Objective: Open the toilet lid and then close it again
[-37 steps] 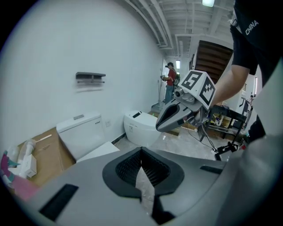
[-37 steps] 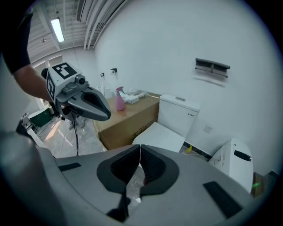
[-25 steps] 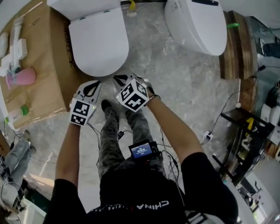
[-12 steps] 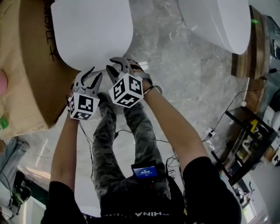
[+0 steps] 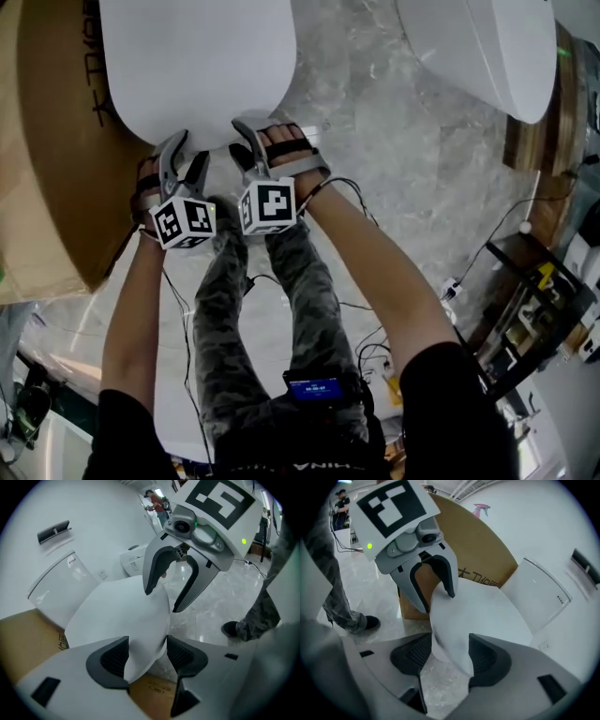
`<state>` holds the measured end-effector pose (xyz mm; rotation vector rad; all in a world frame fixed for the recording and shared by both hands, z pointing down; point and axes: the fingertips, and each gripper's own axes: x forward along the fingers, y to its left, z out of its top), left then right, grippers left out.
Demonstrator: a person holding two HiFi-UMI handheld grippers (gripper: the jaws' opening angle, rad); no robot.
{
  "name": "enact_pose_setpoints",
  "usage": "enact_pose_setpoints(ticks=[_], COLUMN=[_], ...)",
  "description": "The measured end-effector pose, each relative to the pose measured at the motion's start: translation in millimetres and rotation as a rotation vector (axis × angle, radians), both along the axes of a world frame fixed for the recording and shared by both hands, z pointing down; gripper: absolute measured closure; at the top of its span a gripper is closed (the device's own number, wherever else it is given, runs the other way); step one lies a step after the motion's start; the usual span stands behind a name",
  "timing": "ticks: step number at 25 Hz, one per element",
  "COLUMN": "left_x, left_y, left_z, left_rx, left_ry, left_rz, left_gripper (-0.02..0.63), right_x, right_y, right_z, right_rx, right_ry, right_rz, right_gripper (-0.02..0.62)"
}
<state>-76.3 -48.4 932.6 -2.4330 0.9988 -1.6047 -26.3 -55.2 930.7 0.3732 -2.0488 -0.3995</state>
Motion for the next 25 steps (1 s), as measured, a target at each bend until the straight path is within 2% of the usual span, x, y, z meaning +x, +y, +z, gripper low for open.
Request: enact_pose_setpoints(ticks=[7, 14, 19, 25], left_x=[-0.1, -5.3, -5.2, -7.4], left_y=[-2.0, -4.3, -4.6, -4.1], left_z=[1.9, -4.8, -25.8, -71.2], left_rx=[0.019, -0.017, 0.028, 0.135], left_ry=[-0.037, -0.041, -0.029, -0.011], left_rz=[0.035, 0.006, 0.028, 0.028], left_gripper=[0.365, 0.322, 0.322, 0.324], right_x=[-2.5, -1.6, -1.6, -3.7], right_y=[-10.0, -7.2, -8.0, -9.6], right_z=[5.8, -0.4, -21.2, -66.1], right_rx=[0.076, 0.058, 0.070, 0.090], right_ry=[0.071, 0.095, 0.067, 0.012], right_rz=[0.018, 0.016, 0.013, 0.012], right_gripper=[0.350, 0.350, 0.350, 0.350])
